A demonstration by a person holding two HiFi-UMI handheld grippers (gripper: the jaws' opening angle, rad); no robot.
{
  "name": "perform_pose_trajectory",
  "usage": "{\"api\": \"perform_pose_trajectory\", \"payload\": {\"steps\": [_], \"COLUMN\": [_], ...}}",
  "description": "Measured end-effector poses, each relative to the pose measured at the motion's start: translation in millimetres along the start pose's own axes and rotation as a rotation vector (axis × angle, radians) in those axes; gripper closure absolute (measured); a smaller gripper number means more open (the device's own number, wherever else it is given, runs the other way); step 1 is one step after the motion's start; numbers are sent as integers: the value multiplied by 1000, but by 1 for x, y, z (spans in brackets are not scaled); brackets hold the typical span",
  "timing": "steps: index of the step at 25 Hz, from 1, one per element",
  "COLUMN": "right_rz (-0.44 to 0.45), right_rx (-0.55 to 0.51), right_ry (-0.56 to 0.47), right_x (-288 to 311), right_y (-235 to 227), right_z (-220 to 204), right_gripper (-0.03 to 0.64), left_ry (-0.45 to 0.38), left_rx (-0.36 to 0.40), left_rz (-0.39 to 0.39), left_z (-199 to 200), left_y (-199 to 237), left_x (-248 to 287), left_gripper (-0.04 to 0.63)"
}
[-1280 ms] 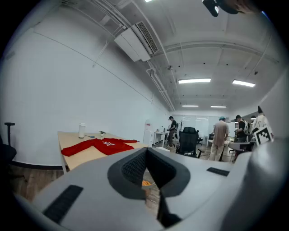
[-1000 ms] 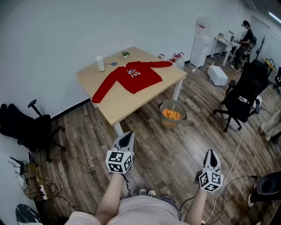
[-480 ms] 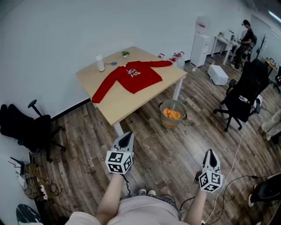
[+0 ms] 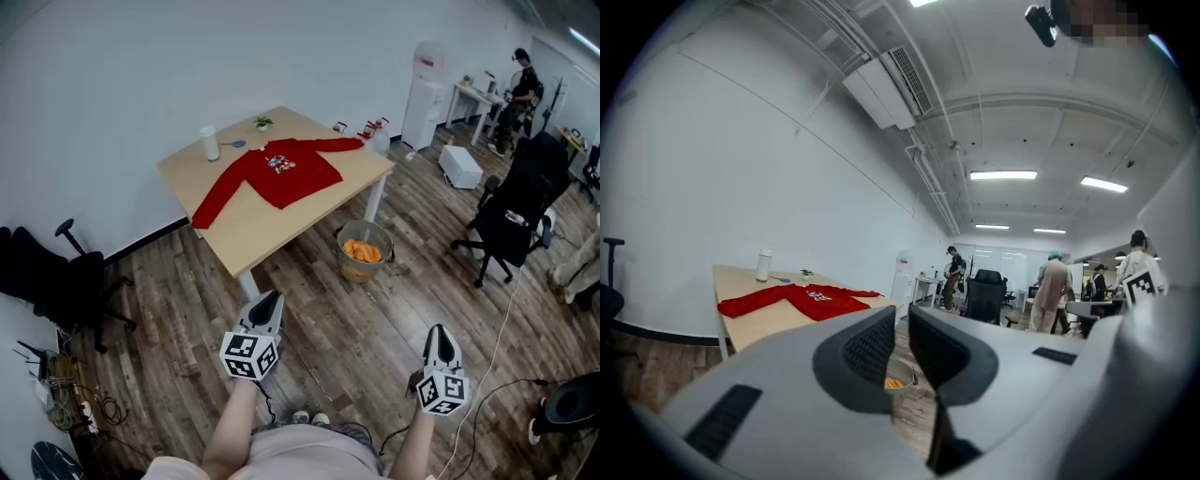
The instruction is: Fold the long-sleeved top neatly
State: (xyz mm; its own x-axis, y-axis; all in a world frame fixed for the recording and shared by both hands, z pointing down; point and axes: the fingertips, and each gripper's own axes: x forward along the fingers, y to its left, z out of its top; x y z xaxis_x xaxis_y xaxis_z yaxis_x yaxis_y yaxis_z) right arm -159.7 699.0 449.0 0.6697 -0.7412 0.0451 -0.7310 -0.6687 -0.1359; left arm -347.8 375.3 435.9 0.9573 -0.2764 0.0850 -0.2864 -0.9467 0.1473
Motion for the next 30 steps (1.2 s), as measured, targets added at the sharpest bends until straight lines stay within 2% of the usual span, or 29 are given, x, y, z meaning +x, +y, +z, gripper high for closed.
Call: {"api": "perform_pose_trajectory", "payload": {"steps": [2,4,8,11,16,25,30], "right_rz": [30,60,107,146,141,146,159], "right_rx": [38,74,106,113,108,95,97], "right_ry": [-24,-39,-46,-17,-6,-10,2], "right_x": [3,6,14,25,48,89,114], "right_y": [4,7,15,25,32,53,58], "right_z": [5,8,5,-4,-9,-12,-13], "right_gripper": [568,415,246,141,130,130,132], "left_ry": [-15,-26,-35,-39,-37,-28,-4], "left_rx": [-12,-13,-24,-28,-17,15,6], "left_rz": [-30,-51,-71,-70,-58,-55,-38], "left_z": [4,7,5,0,-1,-4,-10], "left_y": [-1,0,6,12,26,50,65], "left_x": [1,1,0,2,11,25,41], "left_gripper": [490,421,266,197,170,170,170]}}
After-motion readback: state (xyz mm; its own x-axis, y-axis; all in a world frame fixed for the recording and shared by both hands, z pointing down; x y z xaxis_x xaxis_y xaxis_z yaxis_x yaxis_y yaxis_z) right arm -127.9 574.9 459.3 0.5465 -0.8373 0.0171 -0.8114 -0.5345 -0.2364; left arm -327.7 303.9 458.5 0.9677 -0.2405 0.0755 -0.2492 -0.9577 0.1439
